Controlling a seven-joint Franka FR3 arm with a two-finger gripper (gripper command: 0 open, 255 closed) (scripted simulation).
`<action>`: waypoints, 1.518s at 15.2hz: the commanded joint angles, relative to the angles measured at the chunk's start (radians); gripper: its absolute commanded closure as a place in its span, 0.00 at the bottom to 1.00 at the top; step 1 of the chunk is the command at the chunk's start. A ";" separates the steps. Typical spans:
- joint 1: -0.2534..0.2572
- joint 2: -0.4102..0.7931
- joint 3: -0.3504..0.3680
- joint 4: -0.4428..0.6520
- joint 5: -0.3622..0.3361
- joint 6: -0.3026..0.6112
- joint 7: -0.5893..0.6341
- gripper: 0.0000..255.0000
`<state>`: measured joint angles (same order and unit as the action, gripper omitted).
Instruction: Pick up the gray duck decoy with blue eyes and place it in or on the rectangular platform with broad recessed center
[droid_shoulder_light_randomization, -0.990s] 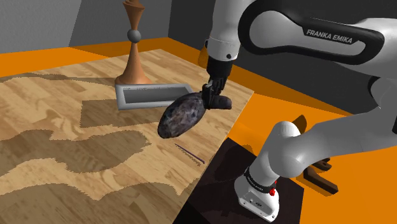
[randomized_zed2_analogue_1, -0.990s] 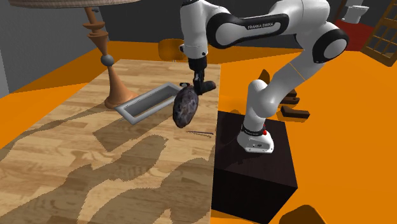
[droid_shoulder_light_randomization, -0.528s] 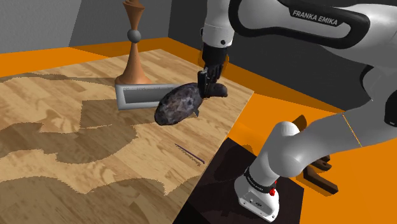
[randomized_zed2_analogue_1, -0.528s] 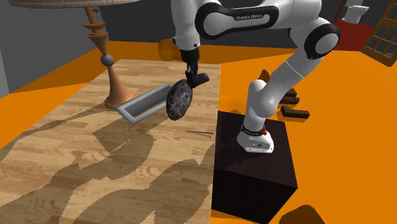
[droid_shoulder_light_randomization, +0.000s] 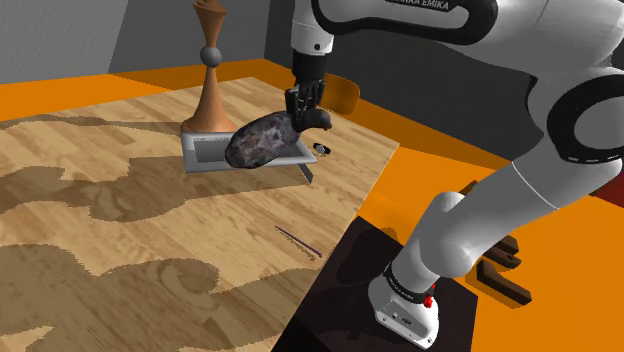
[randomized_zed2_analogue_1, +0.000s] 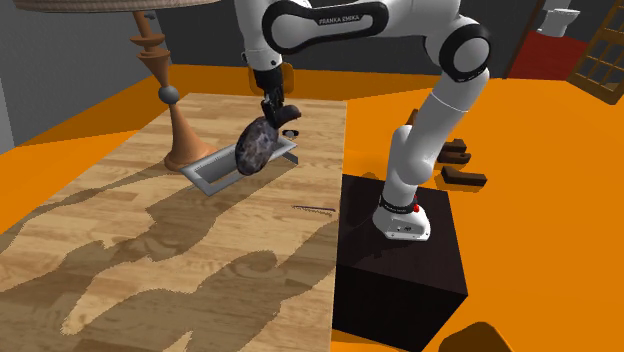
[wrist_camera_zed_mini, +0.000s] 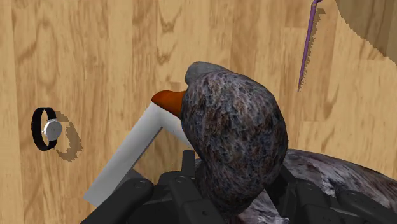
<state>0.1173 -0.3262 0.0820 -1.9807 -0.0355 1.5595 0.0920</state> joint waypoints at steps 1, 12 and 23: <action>-0.013 0.074 -0.016 0.073 -0.013 0.005 -0.026 1.00; -0.048 0.334 -0.055 0.327 -0.036 0.015 -0.096 1.00; -0.049 0.326 -0.056 0.158 -0.037 0.176 -0.086 1.00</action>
<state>0.0684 -0.0439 0.0255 -1.7959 -0.0727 1.7873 0.0045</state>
